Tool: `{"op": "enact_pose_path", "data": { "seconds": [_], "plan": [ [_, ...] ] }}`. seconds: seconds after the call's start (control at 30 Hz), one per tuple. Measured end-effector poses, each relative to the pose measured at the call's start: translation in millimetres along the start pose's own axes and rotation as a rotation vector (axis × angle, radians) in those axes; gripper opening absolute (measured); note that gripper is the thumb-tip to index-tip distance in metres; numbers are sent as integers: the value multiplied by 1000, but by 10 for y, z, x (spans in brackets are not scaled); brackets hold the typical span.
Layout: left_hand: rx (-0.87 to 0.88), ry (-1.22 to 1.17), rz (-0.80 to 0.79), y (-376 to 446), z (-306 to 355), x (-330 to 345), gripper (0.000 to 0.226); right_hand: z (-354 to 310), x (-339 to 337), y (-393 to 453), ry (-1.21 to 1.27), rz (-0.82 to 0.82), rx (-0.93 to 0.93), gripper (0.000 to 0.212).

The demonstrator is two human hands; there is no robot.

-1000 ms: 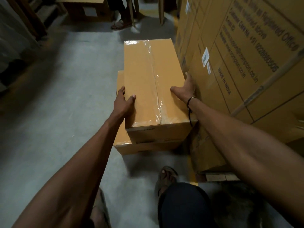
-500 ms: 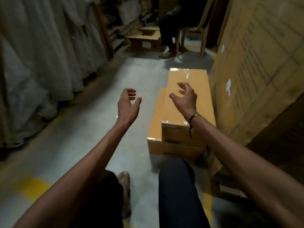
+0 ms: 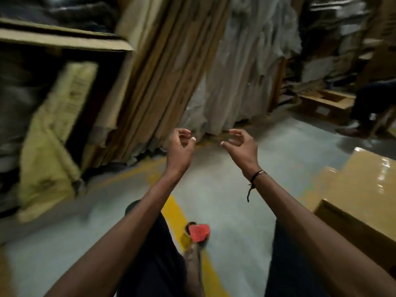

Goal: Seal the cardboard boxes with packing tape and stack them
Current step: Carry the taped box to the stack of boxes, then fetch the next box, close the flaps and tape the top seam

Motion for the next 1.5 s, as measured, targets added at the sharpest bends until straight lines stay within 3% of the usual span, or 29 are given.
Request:
{"op": "enact_pose_path", "data": {
  "seconds": [0.27,0.5,0.7,1.03,1.3,1.5],
  "plan": [
    [-162,87,279,-326,-803,-1877,14,-452,2033,-626,10,-364,-74,44],
    [-256,123,484,-761,-1310,-3051,14,-575,3411,-1280,29,-586,-70,42],
    [-340,208,601,-1243,-1521,-3750,13,-620,4114,-1864,124,-763,-40,41],
    [-566,421,755,-2316,-1764,-4675,17,-497,4741,-2753,209,-1071,50,40],
    [-1020,405,763,-3335,-2793,-5682,30,71,5457,-3672,120,-1245,178,48],
    [-1402,233,824,-4405,-4109,-6322,44,668,6372,-4460,-27,-1347,270,60]
  ]
}}
Point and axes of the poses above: each hand's wrist, its own y-axis towards the middle knuckle, its own x-axis out of the palm, z = x × y, the point moved 8 cm from there along y, towards the middle knuckle, and after that the axes turned 9 degrees about y, right-handed, at the moved point
